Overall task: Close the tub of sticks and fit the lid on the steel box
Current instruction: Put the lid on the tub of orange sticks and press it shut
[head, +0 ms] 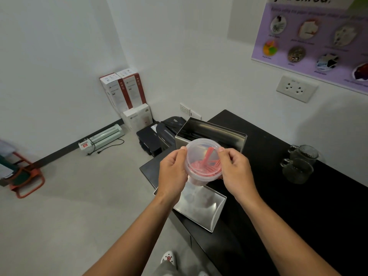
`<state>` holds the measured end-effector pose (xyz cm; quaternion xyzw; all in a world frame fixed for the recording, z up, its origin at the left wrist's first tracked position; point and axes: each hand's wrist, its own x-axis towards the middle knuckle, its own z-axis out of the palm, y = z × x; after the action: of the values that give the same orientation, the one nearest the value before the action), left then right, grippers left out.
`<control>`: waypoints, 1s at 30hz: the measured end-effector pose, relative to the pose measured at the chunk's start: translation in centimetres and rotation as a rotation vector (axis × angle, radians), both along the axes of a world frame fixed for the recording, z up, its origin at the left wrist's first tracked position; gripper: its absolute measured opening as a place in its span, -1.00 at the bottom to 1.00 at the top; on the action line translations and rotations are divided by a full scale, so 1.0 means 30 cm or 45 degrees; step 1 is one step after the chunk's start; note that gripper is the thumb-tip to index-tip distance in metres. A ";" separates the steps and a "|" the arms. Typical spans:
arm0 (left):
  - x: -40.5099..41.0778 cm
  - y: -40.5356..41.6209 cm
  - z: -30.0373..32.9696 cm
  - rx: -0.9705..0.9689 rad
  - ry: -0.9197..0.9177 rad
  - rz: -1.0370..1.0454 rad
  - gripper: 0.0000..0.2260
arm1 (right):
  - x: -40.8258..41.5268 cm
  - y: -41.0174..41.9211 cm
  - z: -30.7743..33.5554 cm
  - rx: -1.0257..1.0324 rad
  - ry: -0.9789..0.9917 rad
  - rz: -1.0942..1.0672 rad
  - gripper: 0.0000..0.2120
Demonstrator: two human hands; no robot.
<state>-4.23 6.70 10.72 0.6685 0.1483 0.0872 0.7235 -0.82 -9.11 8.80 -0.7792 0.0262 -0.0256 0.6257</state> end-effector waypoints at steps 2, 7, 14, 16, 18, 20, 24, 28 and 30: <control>-0.003 0.010 -0.004 -0.066 -0.006 -0.026 -0.63 | 0.007 -0.015 0.013 0.063 0.053 0.039 -0.63; -0.022 0.002 -0.046 -0.165 -0.073 -0.165 -0.74 | 0.030 -0.039 0.029 0.149 0.102 -0.067 -0.38; -0.020 -0.032 -0.102 -0.113 -0.072 -0.112 -0.73 | -0.009 -0.065 0.006 0.045 0.021 -0.068 -0.50; -0.025 -0.048 -0.115 -0.146 -0.071 -0.110 -0.71 | -0.019 -0.073 0.002 0.043 -0.007 -0.074 -0.53; -0.026 -0.065 -0.121 -0.181 -0.066 -0.128 -0.70 | -0.031 -0.090 -0.003 0.049 -0.016 -0.073 -0.56; -0.018 -0.077 -0.119 -0.194 -0.038 -0.146 -0.70 | -0.045 -0.112 -0.012 0.042 -0.022 -0.061 -0.60; 0.000 -0.111 -0.119 -0.099 0.051 -0.252 -0.73 | -0.056 -0.189 -0.040 0.050 0.006 -0.081 -0.60; 0.004 -0.147 -0.147 0.070 0.044 -0.450 -0.75 | -0.062 -0.288 -0.067 -0.039 0.061 -0.161 -0.60; 0.007 -0.165 -0.174 0.120 0.044 -0.529 -0.76 | -0.072 -0.332 -0.087 -0.116 0.089 -0.212 -0.58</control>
<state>-4.02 1.75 5.51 0.7192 0.0156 -0.0685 0.6913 -2.96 -19.06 6.17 -0.8024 0.1115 -0.0513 0.5840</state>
